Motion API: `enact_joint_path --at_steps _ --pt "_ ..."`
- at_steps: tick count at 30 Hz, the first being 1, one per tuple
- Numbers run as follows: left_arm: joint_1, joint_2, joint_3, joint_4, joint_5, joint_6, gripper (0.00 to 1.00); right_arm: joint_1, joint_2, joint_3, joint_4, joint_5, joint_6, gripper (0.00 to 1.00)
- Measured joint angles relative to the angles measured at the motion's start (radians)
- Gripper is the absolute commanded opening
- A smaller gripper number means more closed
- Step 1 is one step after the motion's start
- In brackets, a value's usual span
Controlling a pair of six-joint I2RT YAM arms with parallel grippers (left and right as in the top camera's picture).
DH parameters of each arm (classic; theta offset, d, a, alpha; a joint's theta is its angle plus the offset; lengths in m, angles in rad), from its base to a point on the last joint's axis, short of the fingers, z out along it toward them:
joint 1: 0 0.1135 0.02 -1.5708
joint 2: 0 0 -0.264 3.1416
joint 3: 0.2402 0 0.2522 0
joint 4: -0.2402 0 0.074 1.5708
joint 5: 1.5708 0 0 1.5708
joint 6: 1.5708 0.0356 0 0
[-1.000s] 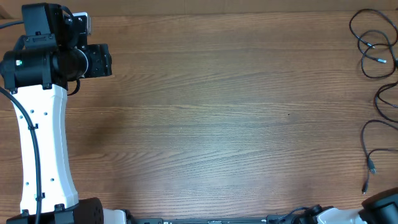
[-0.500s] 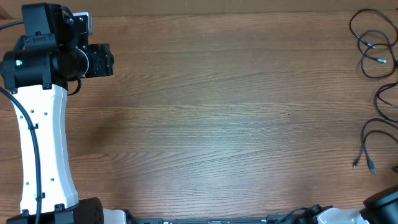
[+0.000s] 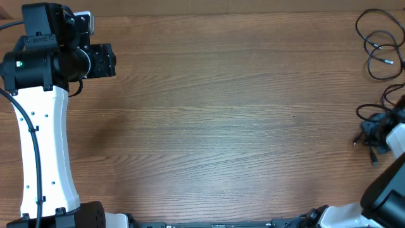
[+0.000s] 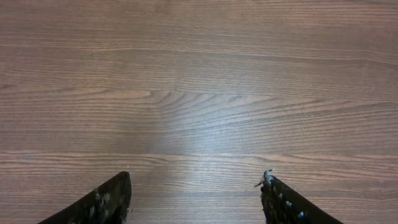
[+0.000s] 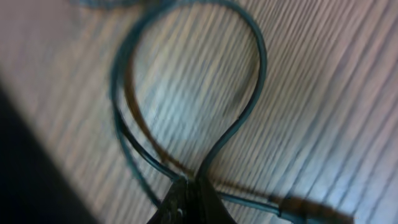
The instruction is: Untangle cables
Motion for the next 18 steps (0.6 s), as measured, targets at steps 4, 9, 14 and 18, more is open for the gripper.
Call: enact_joint_path --at_steps 4,9,14,18 --pt "0.0 0.0 0.0 -0.001 0.0 0.0 0.67 0.01 0.066 0.007 -0.025 0.019 0.008 0.04" --pt "0.0 0.0 0.0 -0.002 0.0 0.0 0.67 0.014 0.089 0.03 -0.042 0.033 0.012 0.33" --pt "0.0 0.0 0.0 -0.002 0.0 0.0 0.68 0.032 0.098 0.042 -0.042 0.015 0.014 0.43" --pt "0.0 0.0 0.0 -0.003 0.0 0.0 0.68 0.033 0.101 0.05 -0.067 0.011 0.014 0.43"
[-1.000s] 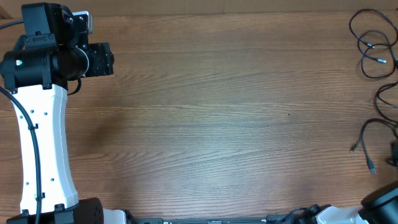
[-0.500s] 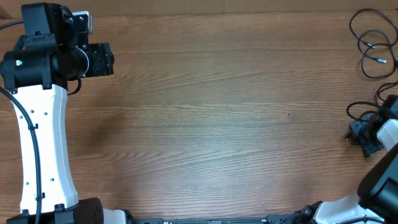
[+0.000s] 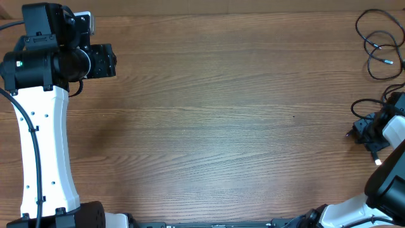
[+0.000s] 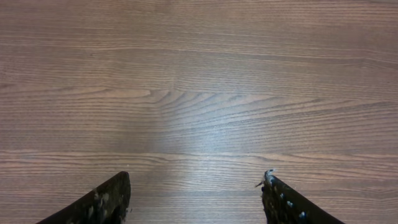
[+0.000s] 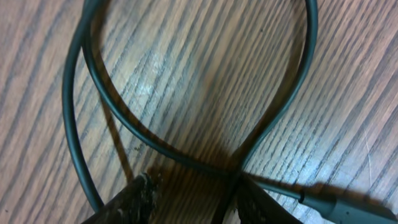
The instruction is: Untangle cables
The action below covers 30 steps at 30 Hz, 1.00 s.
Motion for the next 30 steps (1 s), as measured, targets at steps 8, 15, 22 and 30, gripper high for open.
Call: enact_joint_path --at_steps 8,15,22,30 --pt "0.0 0.0 0.0 0.0 0.0 0.0 0.68 -0.003 0.01 0.036 -0.074 -0.027 0.001 0.45" --pt "0.0 0.0 0.0 0.0 0.0 0.0 0.68 0.044 -0.13 0.038 -0.093 -0.067 0.004 0.57" --pt "0.0 0.0 0.0 0.001 0.0 0.0 0.68 0.085 -0.29 0.064 -0.086 -0.11 0.005 0.57" --pt "0.0 0.02 0.0 0.003 0.0 0.0 0.67 0.154 -0.297 0.064 -0.085 -0.131 0.005 0.57"
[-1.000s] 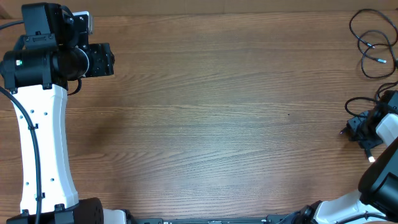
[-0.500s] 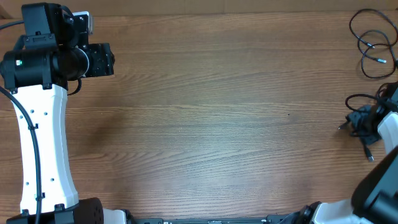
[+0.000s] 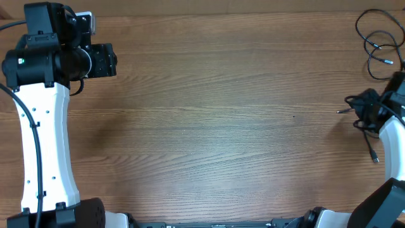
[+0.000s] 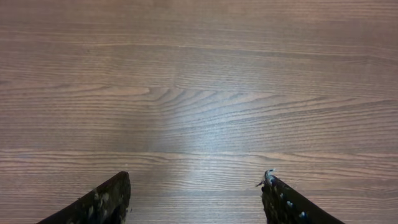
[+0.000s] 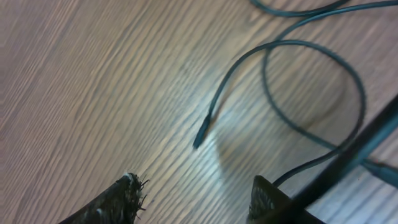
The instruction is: Untangle cables
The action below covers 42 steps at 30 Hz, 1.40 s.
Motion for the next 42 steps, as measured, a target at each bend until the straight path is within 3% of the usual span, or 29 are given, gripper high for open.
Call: enact_joint_path --at_steps 4,6,14,22,25,27,38,40,41,42 --pt "0.0 0.022 0.0 -0.003 0.002 0.0 0.66 0.063 0.0 0.0 0.011 0.0 0.0 0.6" --pt "0.0 0.026 -0.001 -0.003 0.003 0.0 0.67 0.101 0.0 0.0 0.021 0.0 0.0 0.67" --pt "0.0 0.026 -0.001 -0.002 0.007 0.0 0.67 0.174 0.043 -0.001 0.072 0.001 0.0 0.72" --pt "0.0 0.026 -0.001 -0.006 0.008 0.0 0.67 0.174 0.229 -0.001 0.058 0.005 0.0 0.72" --pt "0.0 0.026 -0.001 -0.006 0.01 0.0 0.67 0.174 0.292 -0.001 0.054 0.005 0.002 0.6" --pt "0.0 0.026 -0.001 -0.006 0.01 0.0 0.67 0.174 0.32 -0.002 0.051 0.006 0.002 0.58" --pt "0.0 0.026 -0.001 -0.007 0.01 0.0 0.68 0.223 0.3 0.03 0.05 -0.005 0.0 0.65" --pt "0.0 0.026 -0.001 -0.008 0.01 0.0 0.67 0.222 0.285 0.043 0.04 -0.002 0.0 0.56" --pt "0.0 0.026 -0.001 -0.01 0.01 0.0 0.67 0.218 0.282 0.047 0.027 0.003 0.0 0.34" --pt "0.0 0.026 -0.001 -0.011 0.01 0.0 0.67 0.21 0.282 0.048 0.016 0.01 0.004 0.04"
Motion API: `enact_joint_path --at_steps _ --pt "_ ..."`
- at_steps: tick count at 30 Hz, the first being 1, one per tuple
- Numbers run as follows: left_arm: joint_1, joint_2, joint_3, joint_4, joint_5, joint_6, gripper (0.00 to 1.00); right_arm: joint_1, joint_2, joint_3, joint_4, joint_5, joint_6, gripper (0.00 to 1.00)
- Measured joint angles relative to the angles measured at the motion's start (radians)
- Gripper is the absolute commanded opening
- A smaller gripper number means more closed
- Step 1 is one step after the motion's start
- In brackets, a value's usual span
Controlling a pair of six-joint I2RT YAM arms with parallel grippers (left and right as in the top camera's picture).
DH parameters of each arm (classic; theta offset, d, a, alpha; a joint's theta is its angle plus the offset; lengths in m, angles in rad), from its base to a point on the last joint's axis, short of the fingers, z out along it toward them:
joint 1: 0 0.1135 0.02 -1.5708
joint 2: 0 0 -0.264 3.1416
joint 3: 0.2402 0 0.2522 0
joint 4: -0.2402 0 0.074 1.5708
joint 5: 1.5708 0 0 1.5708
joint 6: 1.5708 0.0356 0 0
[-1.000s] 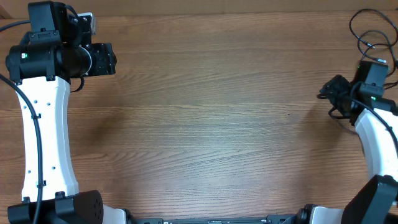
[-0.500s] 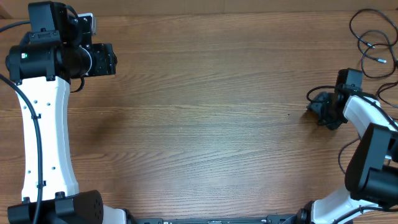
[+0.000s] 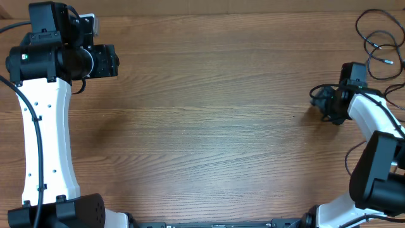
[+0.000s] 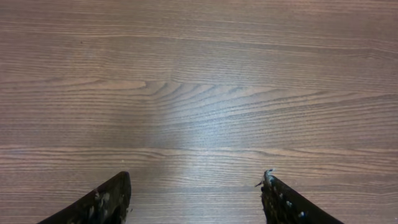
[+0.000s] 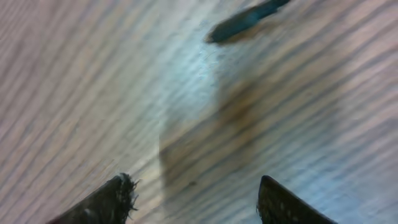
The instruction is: Untangle cables
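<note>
A loose coil of thin black cable (image 3: 378, 39) lies at the table's far right corner. In the blurred right wrist view only one dark cable end (image 5: 245, 20) shows at the top, lying on the wood. My right gripper (image 3: 319, 100) (image 5: 196, 182) is open over bare wood, left of the cables, with nothing between its fingers. My left gripper (image 3: 107, 61) (image 4: 196, 176) is open at the far left, with only wood grain below it.
The wooden table (image 3: 209, 126) stretches between the two arms. Another thin dark cable strand (image 3: 395, 90) runs by the right arm at the right edge. The left arm's white link (image 3: 44, 145) stands along the left side.
My right gripper has moved left, from near the right edge to over bare wood. The cable loop it saw then is gone from its view; one cable end remains at the top. It stays open.
First my right gripper was shut on a cable loop low at the right edge. Then it stood open over that loop. Later it was farther up the table, open, with a cable end in view. Now it is farther left. The left gripper stayed open at the far left.
</note>
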Motion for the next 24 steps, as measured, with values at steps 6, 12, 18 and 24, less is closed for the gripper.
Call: enact_joint_path --at_steps 6,12,18,24 --pt "0.0 0.0 0.0 0.0 0.0 0.0 0.68 -0.069 0.0 -0.025 0.021 0.043 -0.001 0.04" --pt "0.0 0.0 0.0 -0.006 0.0 0.0 0.68 -0.154 0.0 -0.075 0.09 0.084 -0.002 0.04" --pt "0.0 0.0 0.0 -0.006 0.0 0.0 0.68 -0.242 0.003 -0.093 0.181 0.09 -0.052 0.04" --pt "0.0 0.0 0.0 -0.007 0.0 0.0 0.67 -0.325 0.067 -0.105 0.272 0.065 -0.089 0.04"
